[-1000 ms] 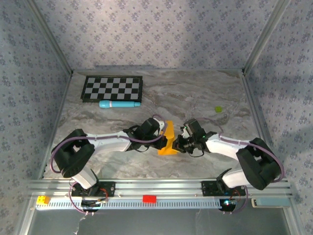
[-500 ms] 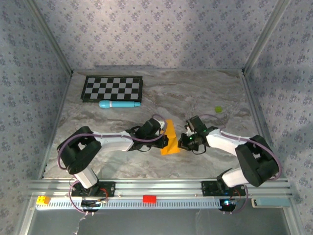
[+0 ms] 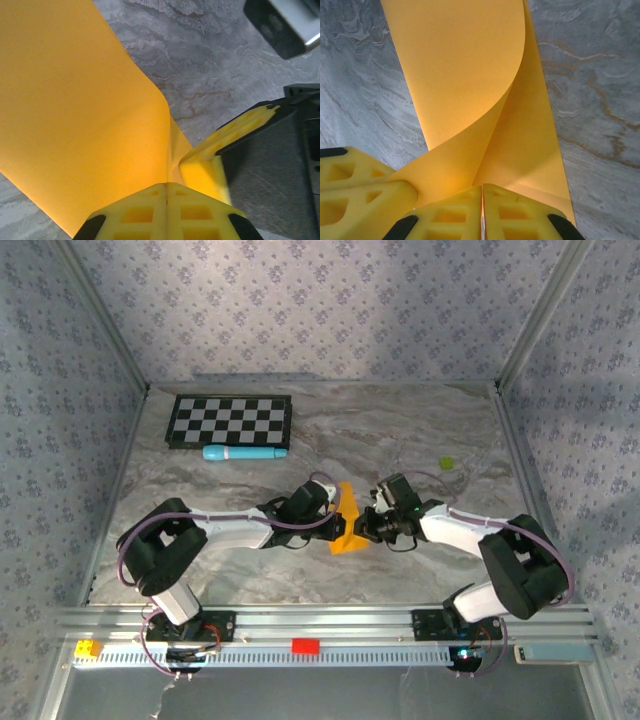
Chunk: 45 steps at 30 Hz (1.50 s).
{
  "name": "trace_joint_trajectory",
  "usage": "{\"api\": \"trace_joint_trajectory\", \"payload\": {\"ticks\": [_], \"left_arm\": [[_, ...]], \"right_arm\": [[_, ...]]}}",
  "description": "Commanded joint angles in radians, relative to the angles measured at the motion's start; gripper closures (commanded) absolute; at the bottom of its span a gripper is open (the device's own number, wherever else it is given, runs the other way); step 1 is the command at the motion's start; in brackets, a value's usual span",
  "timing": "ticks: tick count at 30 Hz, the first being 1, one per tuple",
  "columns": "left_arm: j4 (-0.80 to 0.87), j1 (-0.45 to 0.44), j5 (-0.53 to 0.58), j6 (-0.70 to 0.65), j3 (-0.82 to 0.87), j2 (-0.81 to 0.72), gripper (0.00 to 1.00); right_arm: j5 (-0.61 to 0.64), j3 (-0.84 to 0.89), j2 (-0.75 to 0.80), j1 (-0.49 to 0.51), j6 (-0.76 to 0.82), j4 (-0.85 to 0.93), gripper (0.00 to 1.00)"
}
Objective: Fold a paper plane with a square sheet of paper (pick it up from the middle)
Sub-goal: Fold the triangle a second time at the center of the table.
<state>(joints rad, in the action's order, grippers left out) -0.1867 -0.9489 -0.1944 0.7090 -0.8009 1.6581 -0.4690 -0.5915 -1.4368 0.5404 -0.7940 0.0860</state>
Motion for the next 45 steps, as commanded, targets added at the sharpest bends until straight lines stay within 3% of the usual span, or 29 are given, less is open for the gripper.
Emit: {"api": "trace_joint_trajectory", "payload": {"ticks": [1,12,45], "left_arm": [[-0.008,0.004,0.002,0.001,0.0,0.009,1.0],[0.076,0.009,0.044,-0.045,-0.035,0.013,1.0],[0.198,0.016,0.203,-0.134,-0.107,0.078,1.0]], "right_arm": [[-0.015,0.01,-0.022,0.004,-0.024,-0.043,0.9],[0.049,0.023,-0.109,-0.013,0.0,0.045,0.95],[0.069,0.003,-0.11,0.001,0.022,0.081,0.96]]}}
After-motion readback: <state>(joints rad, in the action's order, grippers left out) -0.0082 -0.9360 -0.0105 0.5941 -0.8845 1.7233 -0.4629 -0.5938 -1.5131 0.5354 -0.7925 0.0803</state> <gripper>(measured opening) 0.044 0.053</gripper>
